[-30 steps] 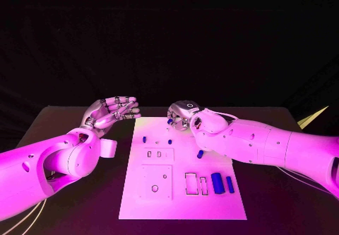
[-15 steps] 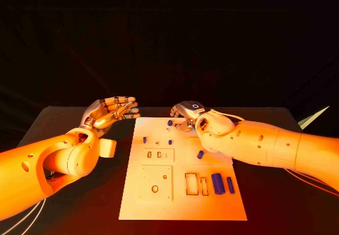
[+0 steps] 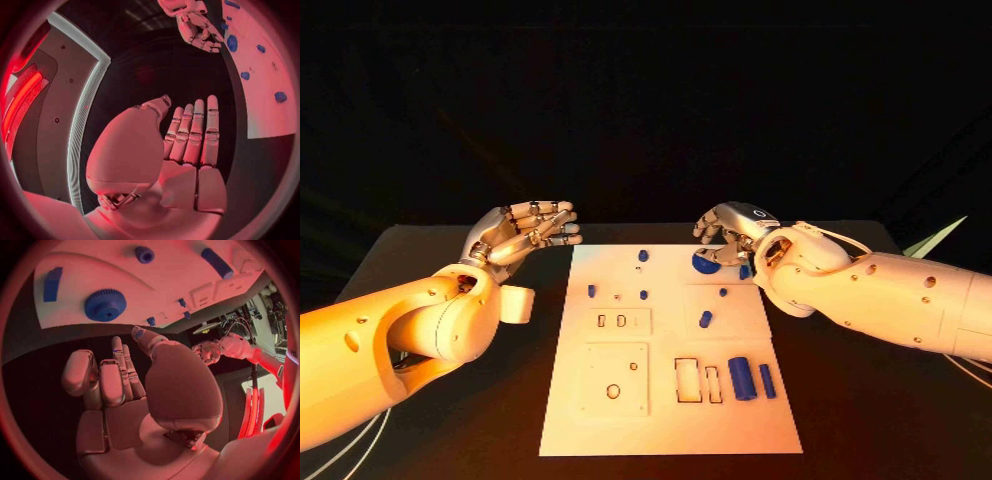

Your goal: Assemble the parts on the task board

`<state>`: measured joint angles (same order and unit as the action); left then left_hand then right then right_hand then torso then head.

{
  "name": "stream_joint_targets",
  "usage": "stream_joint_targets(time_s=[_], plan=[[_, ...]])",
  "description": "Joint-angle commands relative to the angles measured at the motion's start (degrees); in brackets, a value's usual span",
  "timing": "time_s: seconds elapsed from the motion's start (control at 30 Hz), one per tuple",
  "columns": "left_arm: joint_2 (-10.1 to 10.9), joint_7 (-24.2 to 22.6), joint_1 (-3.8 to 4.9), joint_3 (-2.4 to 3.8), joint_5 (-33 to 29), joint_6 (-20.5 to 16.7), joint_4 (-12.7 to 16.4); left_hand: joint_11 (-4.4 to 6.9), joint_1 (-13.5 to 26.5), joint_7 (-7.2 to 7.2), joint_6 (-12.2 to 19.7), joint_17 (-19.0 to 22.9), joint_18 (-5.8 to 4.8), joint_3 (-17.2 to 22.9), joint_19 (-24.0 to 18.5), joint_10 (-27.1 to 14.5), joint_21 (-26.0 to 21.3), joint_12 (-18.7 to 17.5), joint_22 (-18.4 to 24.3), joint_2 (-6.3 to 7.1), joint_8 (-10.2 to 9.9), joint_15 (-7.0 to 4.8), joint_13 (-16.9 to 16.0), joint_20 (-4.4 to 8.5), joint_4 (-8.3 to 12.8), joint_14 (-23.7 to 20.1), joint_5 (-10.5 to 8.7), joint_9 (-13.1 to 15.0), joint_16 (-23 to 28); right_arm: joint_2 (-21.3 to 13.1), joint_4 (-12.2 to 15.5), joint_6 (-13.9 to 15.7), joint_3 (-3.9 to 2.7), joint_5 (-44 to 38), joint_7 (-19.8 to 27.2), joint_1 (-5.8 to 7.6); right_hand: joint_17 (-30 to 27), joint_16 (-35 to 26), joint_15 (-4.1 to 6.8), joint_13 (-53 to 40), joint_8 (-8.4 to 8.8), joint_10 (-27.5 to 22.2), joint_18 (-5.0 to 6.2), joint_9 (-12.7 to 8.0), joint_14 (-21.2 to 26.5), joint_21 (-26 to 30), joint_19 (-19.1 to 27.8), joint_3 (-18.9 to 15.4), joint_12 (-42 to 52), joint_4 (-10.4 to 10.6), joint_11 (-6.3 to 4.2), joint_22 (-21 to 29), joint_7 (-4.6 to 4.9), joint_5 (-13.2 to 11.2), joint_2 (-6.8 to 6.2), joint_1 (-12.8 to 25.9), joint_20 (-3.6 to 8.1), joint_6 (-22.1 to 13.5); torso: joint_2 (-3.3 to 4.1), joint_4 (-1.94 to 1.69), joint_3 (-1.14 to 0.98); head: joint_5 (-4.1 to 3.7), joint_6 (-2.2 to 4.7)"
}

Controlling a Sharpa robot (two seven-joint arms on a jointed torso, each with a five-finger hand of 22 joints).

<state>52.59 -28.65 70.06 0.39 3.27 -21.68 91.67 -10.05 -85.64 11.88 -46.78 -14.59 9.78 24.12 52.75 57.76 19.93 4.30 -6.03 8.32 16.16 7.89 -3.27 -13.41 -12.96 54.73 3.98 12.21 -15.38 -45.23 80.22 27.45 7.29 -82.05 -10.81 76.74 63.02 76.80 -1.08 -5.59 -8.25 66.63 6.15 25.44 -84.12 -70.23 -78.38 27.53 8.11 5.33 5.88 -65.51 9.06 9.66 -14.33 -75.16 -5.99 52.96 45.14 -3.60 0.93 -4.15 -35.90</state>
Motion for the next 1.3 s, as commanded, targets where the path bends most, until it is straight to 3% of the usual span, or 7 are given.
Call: stream_joint_targets(time_s=[0.03,0.2,0.33,0.43,0.6,1.03,1.3], plan=[[-0.25,-0.12,0.07,0.04,-0.04,0.28,-0.09,-0.30,0.18,1.08,0.47,-1.02,0.56,0.63,0.70,0.09,0.58,-0.47,-0.88,0.98,-0.56,0.00,-0.51,0.24,0.06,-0.59,-0.09,0.52,0.79,-1.15,0.41,-2.21,-0.09,1.41,0.50,0.14,1.64,1.44,0.93,-1.66,1.24,5.29,-1.15,-0.50,-1.25,-1.64,-1.35,-1.07,1.46,1.52,-1.04,-1.28,0.55,0.72,-1.58,0.32,-0.04,-0.97,0.00,0.31,-0.22,0.00,0.01],[-0.33,-0.12,0.06,0.04,-0.06,0.35,-0.22,-0.30,0.18,1.08,0.47,-1.02,0.56,0.63,0.70,0.09,0.58,-0.47,-0.88,0.98,-0.56,0.00,-0.51,0.24,0.06,-0.59,-0.09,0.52,0.79,-2.00,-0.25,-5.29,-0.15,1.14,-0.18,0.24,5.02,3.55,1.03,-8.04,0.59,3.79,-1.42,0.39,-1.58,-2.84,-1.69,-12.26,6.54,3.67,-1.13,-3.20,0.43,2.79,-0.36,-1.32,0.04,-2.81,0.01,0.10,-0.19,-0.22,-0.09],[-0.36,-0.11,0.06,0.03,-0.07,0.41,-0.28,-0.29,0.18,1.07,0.47,-1.03,0.56,0.64,0.69,0.09,0.59,-0.47,-0.88,0.98,-0.56,0.00,-0.52,0.23,0.08,-0.59,-0.09,0.52,0.80,-1.88,-1.40,-6.98,-0.17,1.65,-0.71,0.27,6.30,4.30,1.55,-16.39,-0.97,3.25,-1.64,1.38,-1.81,-3.82,-2.20,-16.83,15.11,7.06,-1.91,-4.86,-0.11,2.78,0.28,-4.36,0.44,-3.31,0.01,-0.01,-0.03,-0.33,-0.17],[-0.38,-0.10,0.06,0.03,-0.08,0.45,-0.32,-0.27,0.21,1.01,0.45,-1.08,0.57,0.69,0.68,0.12,0.61,-0.48,-0.88,0.97,-0.55,-0.01,-0.52,0.23,0.14,-0.60,-0.09,0.53,0.84,-1.37,-2.25,-7.80,-0.18,1.82,-0.87,0.27,9.40,5.89,1.78,-29.90,-2.66,-3.62,-2.04,2.24,-2.37,-5.02,-2.83,-19.38,28.73,11.51,-1.82,-6.89,-0.47,3.05,0.09,-7.10,0.52,-4.05,0.02,0.00,-0.03,-0.25,-0.18],[-0.44,-0.06,0.06,0.03,-0.08,0.54,-0.39,-0.27,0.21,1.01,0.45,-1.08,0.57,0.69,0.68,0.12,0.61,-0.48,-0.88,0.97,-0.55,-0.01,-0.52,0.23,0.14,-0.60,-0.09,0.53,0.84,-0.14,-3.78,-8.54,-0.17,2.24,-1.01,0.25,16.40,9.10,1.33,-48.62,-3.89,0.02,-2.91,2.54,-3.71,-8.61,-4.83,-20.33,48.26,11.20,-1.88,-11.52,-0.06,3.16,0.99,-6.12,0.37,-4.70,0.02,-0.04,-0.01,-0.23,-0.35],[-0.46,0.03,0.05,0.03,-0.09,0.65,-0.49,-0.26,0.31,1.00,0.44,-1.13,0.57,0.73,0.68,0.13,0.63,-0.49,-0.89,0.93,-0.55,-0.01,-0.53,0.22,0.14,-0.61,-0.09,0.53,0.88,2.11,-6.14,-8.31,-0.15,3.87,-1.48,0.15,24.35,12.32,0.98,-75.61,-5.25,15.92,-4.44,2.28,-5.30,-14.26,-7.99,-18.26,74.28,11.09,-1.60,-18.31,-0.05,4.43,1.99,-5.14,-0.02,-3.74,0.00,0.04,0.06,-0.12,-0.42],[-0.41,0.11,0.06,0.03,-0.09,0.67,-0.48,-0.26,0.34,1.00,0.44,-1.16,0.57,0.76,0.67,0.13,0.64,-0.50,-0.89,0.92,-0.56,-0.01,-0.53,0.22,0.15,-0.62,-0.08,0.54,0.90,2.49,-6.50,-9.84,-0.12,4.31,-1.73,0.04,26.45,13.03,0.91,-80.68,-5.30,20.01,-4.94,2.00,-5.76,-15.94,-9.03,-17.65,78.77,11.09,-1.57,-20.25,-0.09,4.39,2.16,-4.64,-0.14,-2.89,0.00,0.06,0.03,-0.12,-0.62]])
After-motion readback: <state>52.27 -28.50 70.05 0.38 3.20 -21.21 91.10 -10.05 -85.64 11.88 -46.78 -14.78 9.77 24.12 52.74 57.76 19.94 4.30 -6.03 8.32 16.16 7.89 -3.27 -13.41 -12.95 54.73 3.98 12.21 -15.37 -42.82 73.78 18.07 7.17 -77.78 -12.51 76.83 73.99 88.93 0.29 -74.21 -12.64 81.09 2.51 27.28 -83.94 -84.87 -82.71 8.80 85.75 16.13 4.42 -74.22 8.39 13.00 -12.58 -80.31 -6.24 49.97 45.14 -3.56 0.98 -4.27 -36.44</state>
